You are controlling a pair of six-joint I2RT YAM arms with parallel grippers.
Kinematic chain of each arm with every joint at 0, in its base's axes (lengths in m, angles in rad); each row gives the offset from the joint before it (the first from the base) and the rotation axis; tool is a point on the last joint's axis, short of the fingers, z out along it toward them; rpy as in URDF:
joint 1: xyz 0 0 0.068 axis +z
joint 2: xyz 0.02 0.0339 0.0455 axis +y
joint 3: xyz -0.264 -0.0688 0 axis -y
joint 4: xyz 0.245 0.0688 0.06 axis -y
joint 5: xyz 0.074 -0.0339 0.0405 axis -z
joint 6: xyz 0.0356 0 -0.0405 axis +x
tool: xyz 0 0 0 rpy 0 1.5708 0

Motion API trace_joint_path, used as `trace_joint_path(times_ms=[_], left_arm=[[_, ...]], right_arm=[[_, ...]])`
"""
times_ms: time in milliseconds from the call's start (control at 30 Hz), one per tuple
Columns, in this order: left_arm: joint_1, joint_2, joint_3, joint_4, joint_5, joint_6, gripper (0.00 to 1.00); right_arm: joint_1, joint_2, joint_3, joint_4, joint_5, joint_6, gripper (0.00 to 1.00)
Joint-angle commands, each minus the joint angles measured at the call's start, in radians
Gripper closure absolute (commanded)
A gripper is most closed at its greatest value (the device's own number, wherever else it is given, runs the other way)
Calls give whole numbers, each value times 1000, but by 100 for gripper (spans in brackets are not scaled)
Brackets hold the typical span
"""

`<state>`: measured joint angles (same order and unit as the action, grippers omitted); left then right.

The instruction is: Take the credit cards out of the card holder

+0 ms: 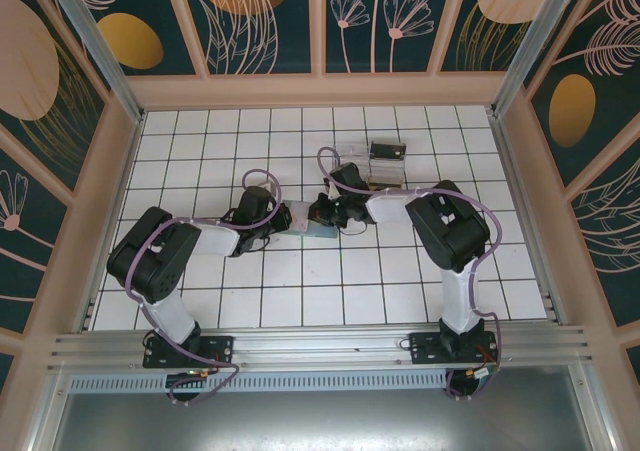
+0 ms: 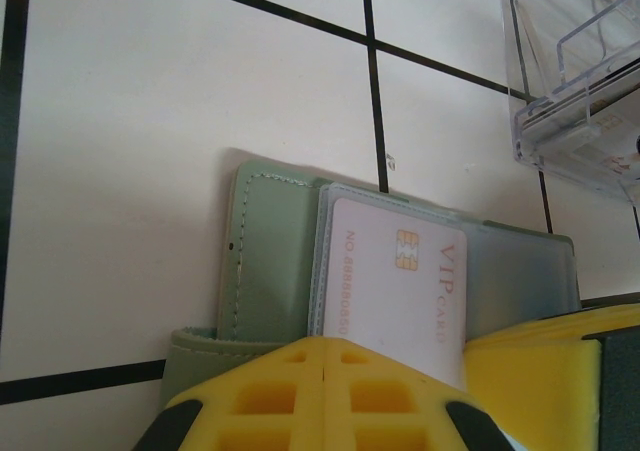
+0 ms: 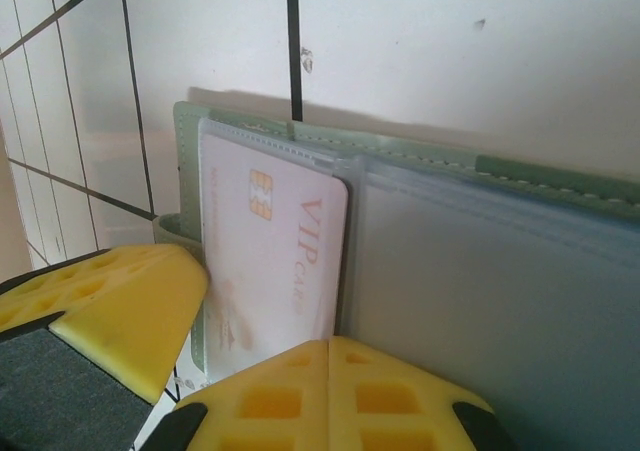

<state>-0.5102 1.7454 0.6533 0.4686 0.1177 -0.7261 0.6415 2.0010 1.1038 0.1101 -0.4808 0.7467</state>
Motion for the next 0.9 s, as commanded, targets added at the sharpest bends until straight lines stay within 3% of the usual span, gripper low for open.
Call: trace_joint_path(times_ms=[0,433,600,867], left_arm=[[2,10,-18,-99,-36,12,100],[2,-3,-15,-108,-45,12,100],[2,13,-14,-97,-23,6,100],[2,14,-13,-96,-17,8,100]], right_arm=[[-4,-36,-42,18,-9,10,100],[-35,-107,-121,46,-1,-2,100],[-33,-81,-109,85,-22,18,82],[-18,-59,-75,77,-32,22,78]])
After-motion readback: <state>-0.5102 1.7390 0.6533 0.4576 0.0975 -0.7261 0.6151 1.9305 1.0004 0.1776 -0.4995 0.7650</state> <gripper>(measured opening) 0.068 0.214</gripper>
